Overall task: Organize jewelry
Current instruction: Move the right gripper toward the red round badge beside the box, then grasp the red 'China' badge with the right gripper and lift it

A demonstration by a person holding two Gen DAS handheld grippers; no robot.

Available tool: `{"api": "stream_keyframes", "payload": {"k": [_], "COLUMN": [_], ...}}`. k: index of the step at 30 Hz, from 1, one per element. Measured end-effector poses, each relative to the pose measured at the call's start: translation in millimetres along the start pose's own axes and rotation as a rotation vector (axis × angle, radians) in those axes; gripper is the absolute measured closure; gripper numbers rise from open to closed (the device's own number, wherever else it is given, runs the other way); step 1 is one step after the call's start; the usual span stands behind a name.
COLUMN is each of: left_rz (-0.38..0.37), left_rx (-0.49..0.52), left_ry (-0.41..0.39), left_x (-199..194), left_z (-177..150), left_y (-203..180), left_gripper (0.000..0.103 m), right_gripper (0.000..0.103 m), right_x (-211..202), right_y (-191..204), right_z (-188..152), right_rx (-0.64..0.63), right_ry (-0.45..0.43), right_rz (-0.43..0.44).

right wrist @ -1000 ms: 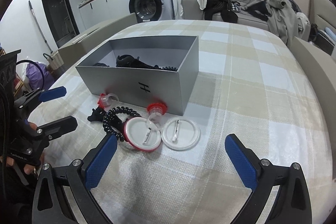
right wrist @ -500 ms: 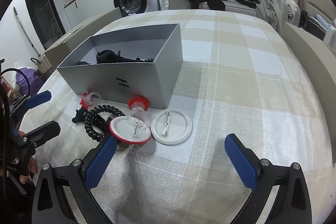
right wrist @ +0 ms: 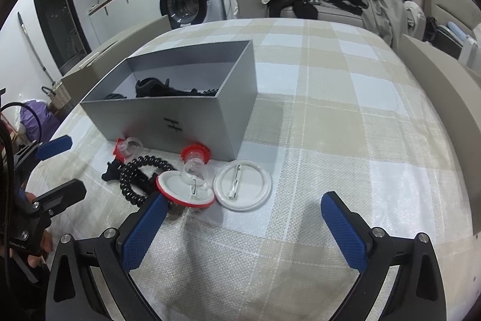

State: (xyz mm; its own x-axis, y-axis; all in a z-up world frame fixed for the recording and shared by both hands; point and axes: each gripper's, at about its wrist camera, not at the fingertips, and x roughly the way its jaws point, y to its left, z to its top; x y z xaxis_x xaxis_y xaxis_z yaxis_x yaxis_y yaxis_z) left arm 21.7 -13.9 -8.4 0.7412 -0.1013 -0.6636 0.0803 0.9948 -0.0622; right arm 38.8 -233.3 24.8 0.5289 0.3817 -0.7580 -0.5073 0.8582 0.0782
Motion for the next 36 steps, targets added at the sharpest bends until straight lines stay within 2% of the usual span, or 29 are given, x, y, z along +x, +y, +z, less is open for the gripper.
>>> {"api": "stream_keyframes", "payload": {"k": [6, 11, 15, 20, 25, 27, 31, 34, 36], "left_rz": [-0.001, 0.0, 0.001, 0.0, -0.001, 0.0, -0.001, -0.002, -0.001], "left_rx": [0.001, 0.001, 0.002, 0.001, 0.007, 0.007, 0.006, 0.007, 0.007], "left_ry": [0.001, 0.001, 0.001, 0.002, 0.002, 0.003, 0.004, 0.004, 0.004], "left_x": [0, 0, 1, 1, 1, 1, 1, 1, 1], "left_z": [-1, -1, -1, -1, -3, -2, -3, -3, -3], "left_y": [-1, -1, -2, -2, -5, -6, -6, -7, -7], "left_gripper": [0.001, 0.001, 0.001, 0.001, 0.001, 0.001, 0.001, 0.001, 0.001], "right_gripper": [0.001, 0.001, 0.001, 0.003, 0.02, 0.031, 0.039, 0.062, 0.061], "right_x": [0, -2, -2, -6, -3, 2, 1, -2, -3], "right_y": [-13, -21, -10, 12, 25, 25, 24, 25, 25], "right_z": [4, 5, 4, -6, -12, -12, -13, -15, -16], "right_rx": [0.079, 0.118, 0.055, -0.086, -0.155, -0.157, -0.161, -0.182, -0.187], "right_ry": [-0.01, -0.023, -0.019, -0.005, 0.031, 0.05, 0.041, 0.026, 0.022], "right_rz": [-0.049, -0.054, -0.038, -0.03, -0.029, -0.029, -0.019, -0.003, 0.005]}}
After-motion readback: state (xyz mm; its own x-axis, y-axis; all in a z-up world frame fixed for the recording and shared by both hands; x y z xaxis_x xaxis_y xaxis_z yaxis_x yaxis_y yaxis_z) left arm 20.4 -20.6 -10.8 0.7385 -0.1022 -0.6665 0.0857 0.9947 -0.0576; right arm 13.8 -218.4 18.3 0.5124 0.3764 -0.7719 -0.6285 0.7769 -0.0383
